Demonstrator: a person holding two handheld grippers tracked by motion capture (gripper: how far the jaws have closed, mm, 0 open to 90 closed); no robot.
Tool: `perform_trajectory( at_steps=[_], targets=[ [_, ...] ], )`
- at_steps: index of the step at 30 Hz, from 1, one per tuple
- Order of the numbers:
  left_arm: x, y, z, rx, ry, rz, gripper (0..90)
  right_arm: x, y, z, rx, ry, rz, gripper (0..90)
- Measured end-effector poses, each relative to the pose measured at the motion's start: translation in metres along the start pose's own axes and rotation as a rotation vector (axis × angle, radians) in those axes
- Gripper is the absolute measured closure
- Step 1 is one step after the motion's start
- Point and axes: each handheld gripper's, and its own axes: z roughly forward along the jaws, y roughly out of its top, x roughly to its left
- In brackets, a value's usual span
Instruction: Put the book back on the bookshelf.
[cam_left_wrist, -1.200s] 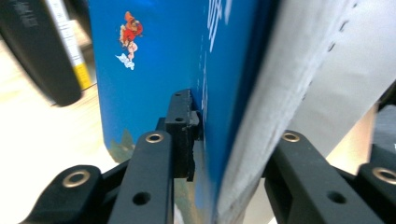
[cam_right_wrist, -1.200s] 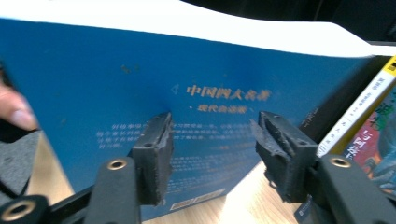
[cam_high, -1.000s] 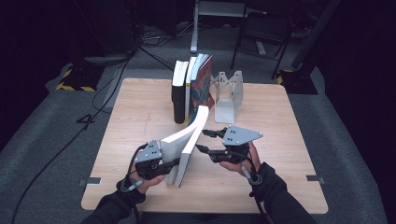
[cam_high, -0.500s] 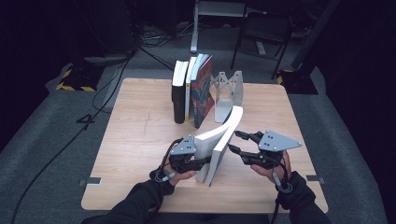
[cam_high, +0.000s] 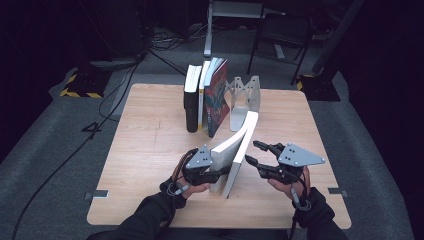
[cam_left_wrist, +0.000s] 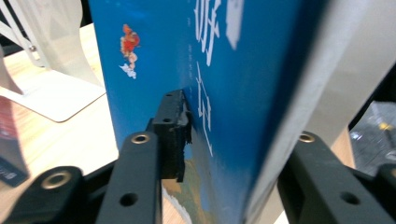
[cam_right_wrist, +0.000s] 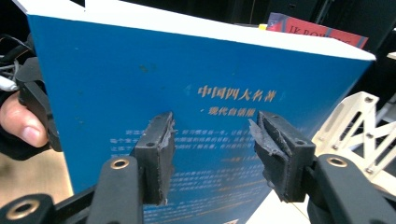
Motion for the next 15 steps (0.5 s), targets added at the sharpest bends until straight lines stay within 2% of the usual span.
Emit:
perform_trajectory(
  at_steps=[3,9,13,15],
  targets=[
    [-0.005,0.0,-0.003,0.041,0.033,0.046,57.4,0.006,-0.005,0.002,0.013,0.021,-0.015,46.8],
    [-0.015,-0.009,-0.01,0.125,0.041,0.09,49.1,0.017,-0.011,0.003,0.016,0.056,-0.041,50.2],
    [-0.02,-0.017,-0.01,0.171,0.051,0.079,44.4,0.023,-0.018,0.01,0.053,0.075,-0.062,50.3],
    [-0.023,-0.02,-0.012,0.192,0.035,0.068,42.6,0.023,-0.02,0.011,0.062,0.08,-0.057,50.3]
  ],
)
